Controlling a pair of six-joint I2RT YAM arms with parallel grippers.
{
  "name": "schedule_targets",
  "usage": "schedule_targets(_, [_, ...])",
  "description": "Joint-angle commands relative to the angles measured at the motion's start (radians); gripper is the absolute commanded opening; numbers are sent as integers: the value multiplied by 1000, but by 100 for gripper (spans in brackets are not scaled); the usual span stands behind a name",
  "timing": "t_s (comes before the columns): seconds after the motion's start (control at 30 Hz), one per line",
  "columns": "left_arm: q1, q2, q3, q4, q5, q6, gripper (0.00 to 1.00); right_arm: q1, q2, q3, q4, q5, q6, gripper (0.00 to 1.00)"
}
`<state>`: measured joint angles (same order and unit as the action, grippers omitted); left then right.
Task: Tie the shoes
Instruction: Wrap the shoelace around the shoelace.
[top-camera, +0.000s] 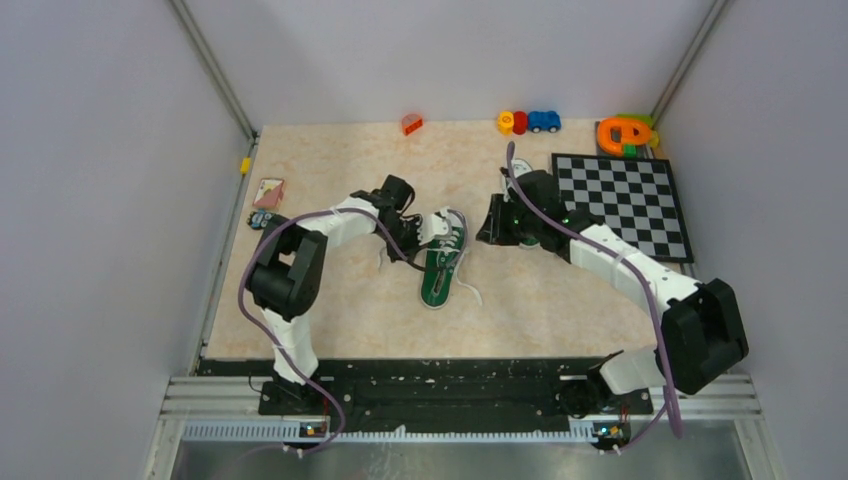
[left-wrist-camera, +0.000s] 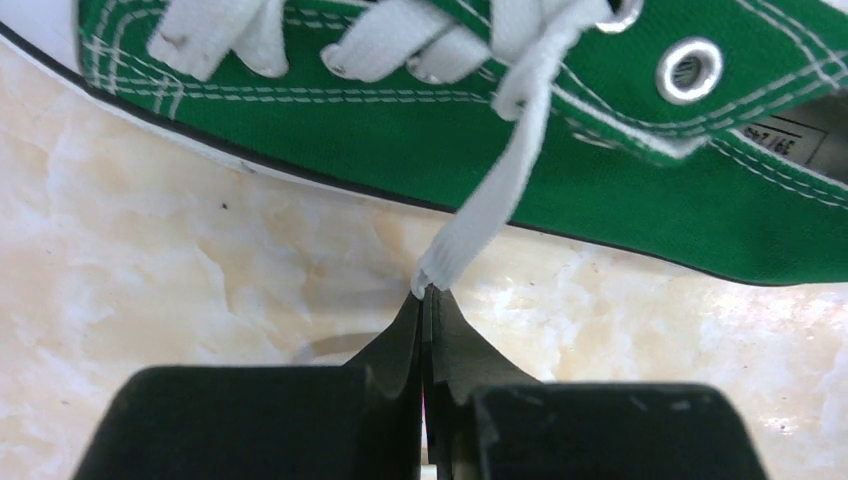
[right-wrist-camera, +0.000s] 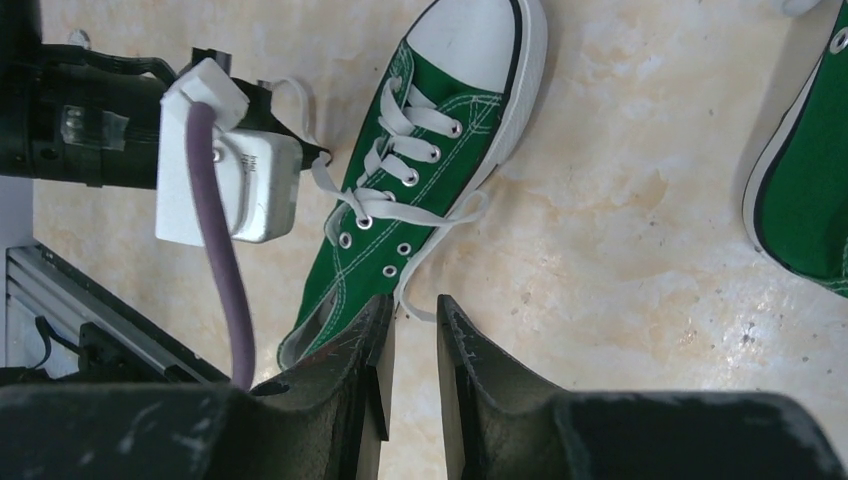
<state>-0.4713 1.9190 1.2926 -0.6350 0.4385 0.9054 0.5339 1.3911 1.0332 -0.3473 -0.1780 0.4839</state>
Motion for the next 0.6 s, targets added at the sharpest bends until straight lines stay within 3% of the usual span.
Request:
schedule_targets(0.0, [-4,-120,-68,96,24,-114,0,-3,-21,-25,58,-26,8,24])
schedule_targets(0.23, [4,-286,-196,269,45,-329,0,-3,-37,-62,122,-73,-13,21])
schedule_targets(0.43, [25,-419,-300,457,116,-603,0,-3,-63,-81,156,-136,-64,22])
schedule_targets(0.57, [26,-455,-373,658,135,-754,0,-3,-68,-82,193,-170,-75,22])
